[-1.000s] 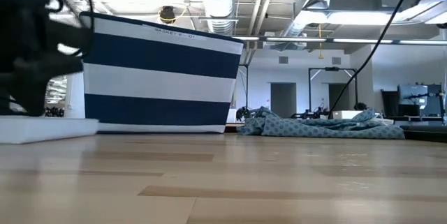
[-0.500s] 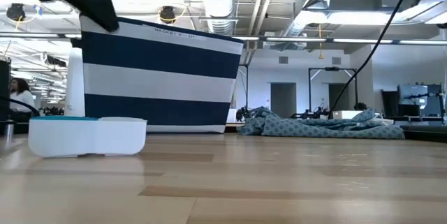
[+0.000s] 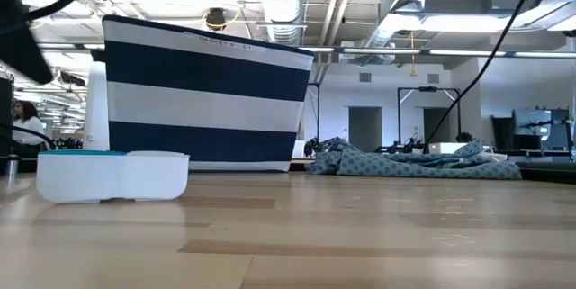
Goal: Pick & place medical supplies in basket/bin
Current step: Put the pill organizer box into the blue bin
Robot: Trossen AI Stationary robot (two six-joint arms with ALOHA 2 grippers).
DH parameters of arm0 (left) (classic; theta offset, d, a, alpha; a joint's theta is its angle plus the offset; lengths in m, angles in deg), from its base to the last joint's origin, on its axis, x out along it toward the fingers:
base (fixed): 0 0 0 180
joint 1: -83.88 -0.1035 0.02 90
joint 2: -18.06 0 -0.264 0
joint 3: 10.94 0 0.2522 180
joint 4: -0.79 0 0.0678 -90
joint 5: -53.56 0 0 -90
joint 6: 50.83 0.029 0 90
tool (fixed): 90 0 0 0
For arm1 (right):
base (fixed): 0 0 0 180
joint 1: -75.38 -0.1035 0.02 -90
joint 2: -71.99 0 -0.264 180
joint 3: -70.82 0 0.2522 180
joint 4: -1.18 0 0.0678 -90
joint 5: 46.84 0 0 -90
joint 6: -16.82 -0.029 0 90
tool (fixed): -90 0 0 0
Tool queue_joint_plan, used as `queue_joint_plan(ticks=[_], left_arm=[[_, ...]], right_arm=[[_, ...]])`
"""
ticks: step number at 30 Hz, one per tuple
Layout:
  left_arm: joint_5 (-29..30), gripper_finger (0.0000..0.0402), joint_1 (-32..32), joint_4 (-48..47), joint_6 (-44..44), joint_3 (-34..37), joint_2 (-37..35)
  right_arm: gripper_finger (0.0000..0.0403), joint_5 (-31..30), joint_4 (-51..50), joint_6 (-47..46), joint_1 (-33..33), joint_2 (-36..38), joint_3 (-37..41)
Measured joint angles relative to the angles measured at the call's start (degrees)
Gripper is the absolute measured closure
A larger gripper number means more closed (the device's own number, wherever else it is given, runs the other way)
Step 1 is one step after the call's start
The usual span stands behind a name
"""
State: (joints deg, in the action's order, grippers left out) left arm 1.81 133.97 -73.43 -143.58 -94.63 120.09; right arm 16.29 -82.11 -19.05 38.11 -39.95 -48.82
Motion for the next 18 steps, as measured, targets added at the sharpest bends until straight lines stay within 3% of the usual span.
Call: queue_joint_plan(ticks=[4, 10, 18], left_arm=[[0.5, 0.0397, 0.8, -0.5, 4.6, 0.0, 1.9], [8.3, 0.0397, 0.8, -0.1, 17.1, 0.0, 2.3], [11.7, 0.0397, 0.6, -0.4, 20.4, 0.4, 3.5]], right_arm=[[0.0208, 0.0, 6.4, 1.8, -2.0, 0.0, 0.6], [0.0193, 2.0, 15.1, 9.4, -3.6, 0.3, 0.6], [0.0189, 2.6, 12.6, 14.1, -2.5, 0.3, 0.5]])
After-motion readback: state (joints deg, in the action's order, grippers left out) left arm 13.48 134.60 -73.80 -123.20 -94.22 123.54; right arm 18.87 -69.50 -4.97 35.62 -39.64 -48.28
